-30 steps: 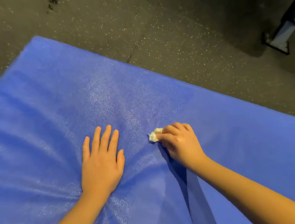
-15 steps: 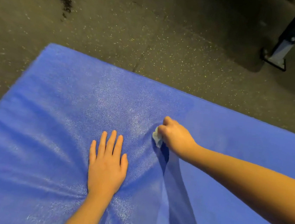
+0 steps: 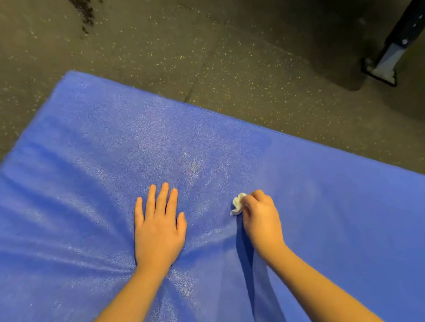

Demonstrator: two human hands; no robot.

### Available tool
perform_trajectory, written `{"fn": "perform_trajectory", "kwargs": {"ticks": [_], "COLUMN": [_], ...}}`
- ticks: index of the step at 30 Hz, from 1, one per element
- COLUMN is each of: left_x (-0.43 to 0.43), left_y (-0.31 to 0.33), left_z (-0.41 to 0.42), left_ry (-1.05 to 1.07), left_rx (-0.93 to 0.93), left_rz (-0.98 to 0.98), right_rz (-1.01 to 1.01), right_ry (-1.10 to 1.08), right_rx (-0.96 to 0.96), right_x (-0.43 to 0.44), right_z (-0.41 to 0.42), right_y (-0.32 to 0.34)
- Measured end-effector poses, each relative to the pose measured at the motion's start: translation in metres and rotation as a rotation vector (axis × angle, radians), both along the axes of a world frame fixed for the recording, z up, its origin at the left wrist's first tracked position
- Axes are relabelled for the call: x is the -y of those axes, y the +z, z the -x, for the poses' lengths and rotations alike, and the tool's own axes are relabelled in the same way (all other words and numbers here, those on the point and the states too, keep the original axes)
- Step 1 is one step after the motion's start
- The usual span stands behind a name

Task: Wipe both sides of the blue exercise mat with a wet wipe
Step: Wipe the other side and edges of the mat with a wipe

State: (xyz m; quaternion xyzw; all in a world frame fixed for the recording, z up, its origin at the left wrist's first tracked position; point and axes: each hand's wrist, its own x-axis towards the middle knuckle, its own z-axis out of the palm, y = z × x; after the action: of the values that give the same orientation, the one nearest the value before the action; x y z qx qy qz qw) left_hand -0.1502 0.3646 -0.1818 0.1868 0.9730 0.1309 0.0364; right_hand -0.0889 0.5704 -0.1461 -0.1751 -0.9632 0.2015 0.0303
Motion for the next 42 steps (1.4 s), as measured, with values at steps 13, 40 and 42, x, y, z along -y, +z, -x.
{"fn": "perform_trajectory", "kwargs": {"ticks": [13, 40, 42], "left_x": [0.029, 0.041, 0.041], "left_y": [0.007, -0.002, -0.002], "left_z": [-0.025, -0.036, -0.036], "left_ry": [-0.132, -0.136, -0.144], "left_rx": [0.005, 0.007, 0.002], "left_rz": [0.048, 0.106, 0.101], "right_rz": [-0.061, 0.181, 0.087], "right_ry": [-0.026, 0.727, 0.61], "right_rx": [-0.172, -0.009, -0.034], "right_x": [0.028, 0.088, 0.068], "right_z": [-0.005, -0.081, -0.067], "right_y": [-0.008, -0.003, -0.001]}}
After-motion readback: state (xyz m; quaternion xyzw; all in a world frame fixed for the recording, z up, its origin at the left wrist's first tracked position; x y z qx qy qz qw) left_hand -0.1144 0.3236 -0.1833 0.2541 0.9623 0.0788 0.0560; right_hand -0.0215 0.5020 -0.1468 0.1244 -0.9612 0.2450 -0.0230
